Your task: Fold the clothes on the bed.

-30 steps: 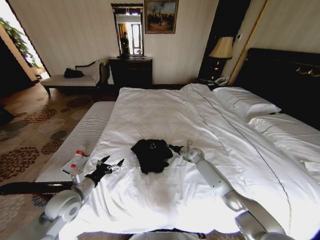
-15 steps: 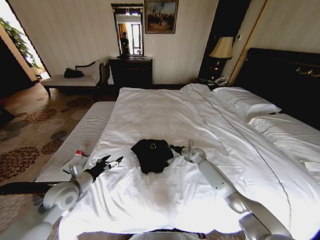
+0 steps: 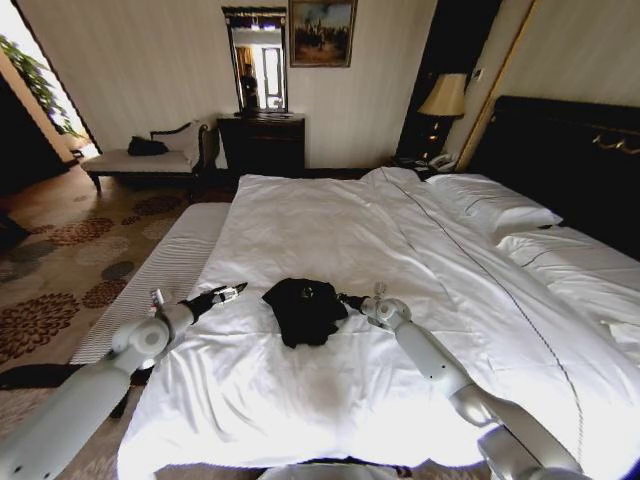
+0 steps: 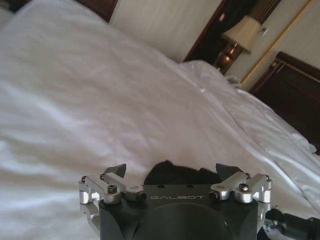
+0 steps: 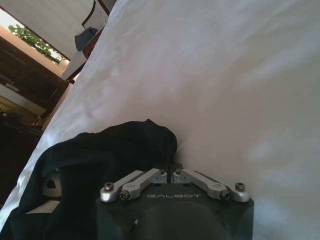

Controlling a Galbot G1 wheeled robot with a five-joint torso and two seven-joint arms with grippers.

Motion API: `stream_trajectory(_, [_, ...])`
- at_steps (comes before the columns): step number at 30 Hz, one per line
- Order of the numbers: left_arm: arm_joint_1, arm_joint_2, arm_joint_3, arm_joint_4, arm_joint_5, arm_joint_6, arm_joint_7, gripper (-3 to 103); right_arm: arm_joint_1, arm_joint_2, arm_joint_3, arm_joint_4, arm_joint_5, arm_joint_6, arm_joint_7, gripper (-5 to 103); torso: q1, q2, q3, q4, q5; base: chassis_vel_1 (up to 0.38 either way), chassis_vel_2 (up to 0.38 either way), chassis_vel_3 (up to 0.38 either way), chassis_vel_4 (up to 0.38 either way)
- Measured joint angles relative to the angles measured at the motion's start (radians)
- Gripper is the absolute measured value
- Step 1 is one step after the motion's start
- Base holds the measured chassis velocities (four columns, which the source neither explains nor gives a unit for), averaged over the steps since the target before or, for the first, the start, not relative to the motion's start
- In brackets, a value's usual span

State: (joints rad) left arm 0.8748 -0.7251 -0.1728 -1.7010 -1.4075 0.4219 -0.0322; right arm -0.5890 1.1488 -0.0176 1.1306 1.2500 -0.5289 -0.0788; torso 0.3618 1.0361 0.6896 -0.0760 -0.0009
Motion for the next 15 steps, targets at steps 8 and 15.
stream_trajectory(8, [-0.206,-0.199,0.16,0.233,-0.007,0.014,-0.01,100,-0.005,0.014,-0.001,-0.012,-0.017,0.003,-0.001,0,0.0,0.0,0.0,0.0003,0.0004,0.0,0.0,0.0,0.0])
stream_trajectory(15, [-0.268,-0.278,0.192,0.358,-0.02,0.025,-0.023,100,-0.008,0.01,0.003,-0.008,-0.02,0.003,0.0,0,0.0,0.0,0.0,0.0005,0.0005,0.0,0.0,0.0,0.0])
